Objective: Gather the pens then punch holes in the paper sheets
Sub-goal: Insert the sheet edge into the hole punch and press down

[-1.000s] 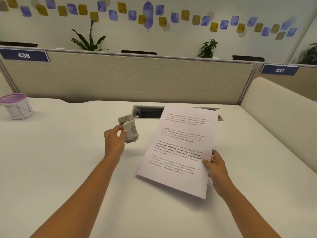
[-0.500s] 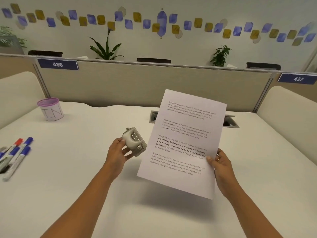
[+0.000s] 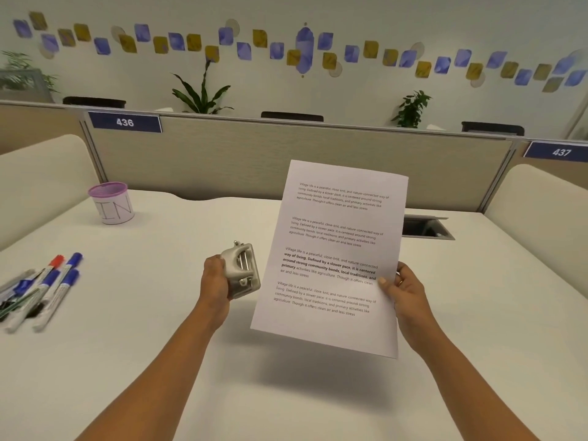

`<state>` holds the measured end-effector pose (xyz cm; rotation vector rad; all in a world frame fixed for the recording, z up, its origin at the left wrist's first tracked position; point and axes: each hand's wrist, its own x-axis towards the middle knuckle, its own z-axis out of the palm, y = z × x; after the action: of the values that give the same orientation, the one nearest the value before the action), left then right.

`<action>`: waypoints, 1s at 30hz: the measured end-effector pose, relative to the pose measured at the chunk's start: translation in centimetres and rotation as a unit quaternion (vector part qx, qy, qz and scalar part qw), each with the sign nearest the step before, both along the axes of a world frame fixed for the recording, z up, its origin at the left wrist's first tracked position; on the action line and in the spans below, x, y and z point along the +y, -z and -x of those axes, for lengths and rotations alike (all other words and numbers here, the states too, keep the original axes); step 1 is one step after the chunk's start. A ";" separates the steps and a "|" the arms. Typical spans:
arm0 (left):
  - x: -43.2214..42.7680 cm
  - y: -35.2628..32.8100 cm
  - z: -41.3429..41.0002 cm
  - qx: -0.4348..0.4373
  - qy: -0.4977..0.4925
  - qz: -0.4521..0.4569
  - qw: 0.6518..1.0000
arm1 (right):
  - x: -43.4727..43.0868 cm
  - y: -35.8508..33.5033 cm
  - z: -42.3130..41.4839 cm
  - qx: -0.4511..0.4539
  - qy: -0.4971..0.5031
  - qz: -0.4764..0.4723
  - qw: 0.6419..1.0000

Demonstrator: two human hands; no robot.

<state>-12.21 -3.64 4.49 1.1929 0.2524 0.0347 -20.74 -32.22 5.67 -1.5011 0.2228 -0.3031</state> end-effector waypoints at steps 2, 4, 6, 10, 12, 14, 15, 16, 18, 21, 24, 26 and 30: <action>0.1 -0.2 -0.1 -0.008 0.004 -0.004 1.000 | 0.4 -0.2 -0.1 0.005 0.000 0.010 1.000; 0.2 -0.3 -0.2 -0.012 0.008 -0.004 1.000 | 0.8 -0.3 -0.3 0.010 -0.002 0.015 1.000; 0.1 -0.5 -0.2 -0.011 0.015 -0.006 1.000 | 1.1 -0.5 -0.3 0.017 -0.004 0.025 1.000; 0.0 -0.7 -0.3 -0.009 0.025 -0.004 1.000 | 1.5 -0.6 -0.5 0.032 0.000 0.051 0.998; -0.1 -0.7 -0.3 -0.019 0.027 -0.014 0.999 | 1.6 -0.9 -0.6 0.040 0.003 0.068 0.997; -0.1 -0.8 -0.2 -0.036 0.029 -0.027 0.999 | 1.8 -1.1 -0.6 0.046 0.004 0.088 0.995; -0.1 -0.8 -0.2 -0.044 0.032 -0.035 0.998 | 1.8 -1.2 -0.5 0.048 0.003 0.098 0.994; -0.2 -0.8 -0.2 -0.050 0.037 -0.043 0.997 | 1.9 -1.3 -0.5 0.050 0.000 0.107 0.993; -0.1 -0.9 -0.2 -0.059 0.048 -0.055 0.996 | 2.2 -1.5 -0.3 0.056 -0.007 0.119 0.991; 0.0 -0.8 -0.2 -0.073 0.062 -0.081 0.992 | 2.5 -1.8 -0.1 0.066 -0.018 0.130 0.989; -0.2 -0.7 -0.3 -0.083 0.070 -0.110 0.988 | 2.8 -1.8 0.1 0.077 -0.034 0.136 0.987; -0.2 -0.8 -0.4 -0.085 0.074 -0.128 0.985 | 2.9 -1.7 0.1 0.082 -0.044 0.138 0.986; 0.0 -1.0 -0.4 -0.091 0.071 -0.126 0.985 | 2.7 -1.5 0.1 0.089 -0.053 0.126 0.987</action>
<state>-11.77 -3.63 5.44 1.4477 0.0001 0.0513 -20.82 -29.49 7.20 -1.7866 0.2527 -0.1153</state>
